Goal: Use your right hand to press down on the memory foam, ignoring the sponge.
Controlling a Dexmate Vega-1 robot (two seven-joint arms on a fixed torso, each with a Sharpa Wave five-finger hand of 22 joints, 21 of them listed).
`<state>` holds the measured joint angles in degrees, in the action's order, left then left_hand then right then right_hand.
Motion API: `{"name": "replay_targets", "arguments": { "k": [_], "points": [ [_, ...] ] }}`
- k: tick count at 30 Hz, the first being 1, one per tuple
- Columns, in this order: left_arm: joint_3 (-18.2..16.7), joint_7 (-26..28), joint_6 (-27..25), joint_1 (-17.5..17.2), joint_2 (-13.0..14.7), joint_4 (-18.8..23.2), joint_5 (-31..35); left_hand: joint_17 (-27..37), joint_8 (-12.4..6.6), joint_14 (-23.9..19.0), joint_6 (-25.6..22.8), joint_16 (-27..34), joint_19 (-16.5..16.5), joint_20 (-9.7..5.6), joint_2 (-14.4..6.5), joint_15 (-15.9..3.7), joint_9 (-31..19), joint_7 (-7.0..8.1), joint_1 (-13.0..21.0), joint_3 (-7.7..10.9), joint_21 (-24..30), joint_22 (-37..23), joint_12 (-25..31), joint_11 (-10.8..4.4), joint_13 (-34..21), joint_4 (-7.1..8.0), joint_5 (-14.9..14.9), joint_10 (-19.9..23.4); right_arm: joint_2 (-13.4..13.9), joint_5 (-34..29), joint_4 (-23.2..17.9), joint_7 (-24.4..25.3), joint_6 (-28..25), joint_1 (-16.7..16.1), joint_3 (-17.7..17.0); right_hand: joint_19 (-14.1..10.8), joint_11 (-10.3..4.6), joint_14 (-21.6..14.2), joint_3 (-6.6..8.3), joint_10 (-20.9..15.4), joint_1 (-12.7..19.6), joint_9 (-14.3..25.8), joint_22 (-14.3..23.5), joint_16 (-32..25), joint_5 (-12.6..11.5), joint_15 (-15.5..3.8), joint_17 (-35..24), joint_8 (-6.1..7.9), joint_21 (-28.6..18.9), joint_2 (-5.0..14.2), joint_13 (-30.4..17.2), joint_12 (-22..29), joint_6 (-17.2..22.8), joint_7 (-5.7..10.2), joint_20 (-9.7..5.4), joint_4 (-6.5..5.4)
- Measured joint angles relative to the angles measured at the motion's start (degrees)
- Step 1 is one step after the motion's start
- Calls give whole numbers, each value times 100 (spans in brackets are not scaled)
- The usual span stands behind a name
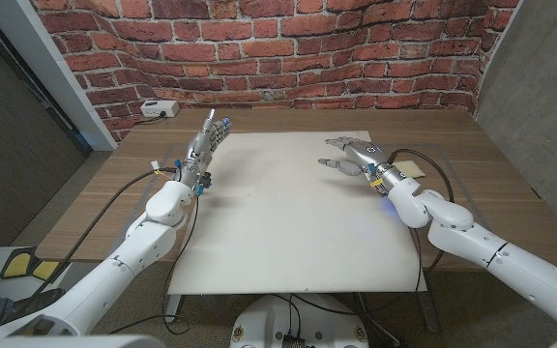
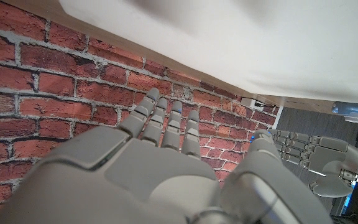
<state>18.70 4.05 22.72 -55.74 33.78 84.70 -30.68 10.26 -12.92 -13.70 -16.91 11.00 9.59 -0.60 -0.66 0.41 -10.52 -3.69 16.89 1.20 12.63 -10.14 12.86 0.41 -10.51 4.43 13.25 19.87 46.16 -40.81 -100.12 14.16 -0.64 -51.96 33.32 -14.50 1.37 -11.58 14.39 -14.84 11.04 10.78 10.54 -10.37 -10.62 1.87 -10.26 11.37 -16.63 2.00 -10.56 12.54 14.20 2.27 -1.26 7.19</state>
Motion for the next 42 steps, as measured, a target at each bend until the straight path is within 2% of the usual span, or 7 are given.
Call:
{"name": "replay_targets", "arguments": {
  "k": [5,13,26,30,36,39,42],
  "points": [
    [-19,31,-19,-34,28,37,-2,0,0,0,-20,0,0,0,0,0,0,20,0,0,0,0,0,0,0,0,0,0,-27,-6,95,-66,-30,89,141,-11,-9,0,0,-27,-2,30,0,0,0,0,0,78,0,45,0,0,199,38,-11,0],
    [-42,48,-26,-63,48,60,-5,0,0,0,-19,0,0,0,-53,0,0,20,53,0,0,0,0,0,0,0,0,0,-55,-32,150,-142,-84,144,205,-81,6,-142,0,-355,-2,54,0,-46,0,-135,0,182,0,45,0,111,544,134,-81,0],
    [-48,44,-43,-60,60,51,-14,-1,21,0,-19,0,1,-1,-53,0,0,20,53,0,0,0,-43,-30,-23,0,0,30,-99,-46,243,-251,-162,229,302,-511,5,-696,49,-1145,6,56,-1,-157,0,-283,-29,228,0,97,-51,397,834,221,-81,0],
    [-49,42,-45,-55,63,47,-16,-1,21,0,-19,0,1,-1,-53,0,0,20,53,0,0,0,-43,-30,-30,0,-44,30,-112,-33,278,-292,-173,254,330,-612,3,-961,64,-1205,29,56,-1,-204,0,-317,-29,228,-26,120,-54,400,834,221,-65,15],
    [-51,40,-59,-49,68,46,-18,-1,21,0,-27,0,22,21,-52,0,0,12,53,0,0,0,-43,-1,-30,0,-45,60,-130,7,329,-321,-179,286,367,-944,-9,-1554,95,-1216,29,56,28,-343,0,-421,-29,194,-106,120,-54,400,834,221,-58,-16],
    [-53,39,-69,-44,72,46,-18,-1,21,0,-63,0,22,21,-52,0,0,2,53,0,0,0,-43,-1,-30,0,-45,60,-137,28,358,-329,-179,300,386,-963,-12,-1869,95,-1220,22,56,28,-405,0,-462,-28,155,-106,173,-54,400,834,221,-79,-16],
    [-53,38,-77,-39,77,46,-18,-1,21,0,-72,0,22,21,-52,0,0,11,53,0,0,0,-43,0,-30,0,-45,60,-143,39,377,-337,-179,311,399,-963,-29,-1927,109,-1236,22,56,28,-405,0,-474,-28,155,-106,173,-54,400,834,221,-79,-3]
  ]
}}
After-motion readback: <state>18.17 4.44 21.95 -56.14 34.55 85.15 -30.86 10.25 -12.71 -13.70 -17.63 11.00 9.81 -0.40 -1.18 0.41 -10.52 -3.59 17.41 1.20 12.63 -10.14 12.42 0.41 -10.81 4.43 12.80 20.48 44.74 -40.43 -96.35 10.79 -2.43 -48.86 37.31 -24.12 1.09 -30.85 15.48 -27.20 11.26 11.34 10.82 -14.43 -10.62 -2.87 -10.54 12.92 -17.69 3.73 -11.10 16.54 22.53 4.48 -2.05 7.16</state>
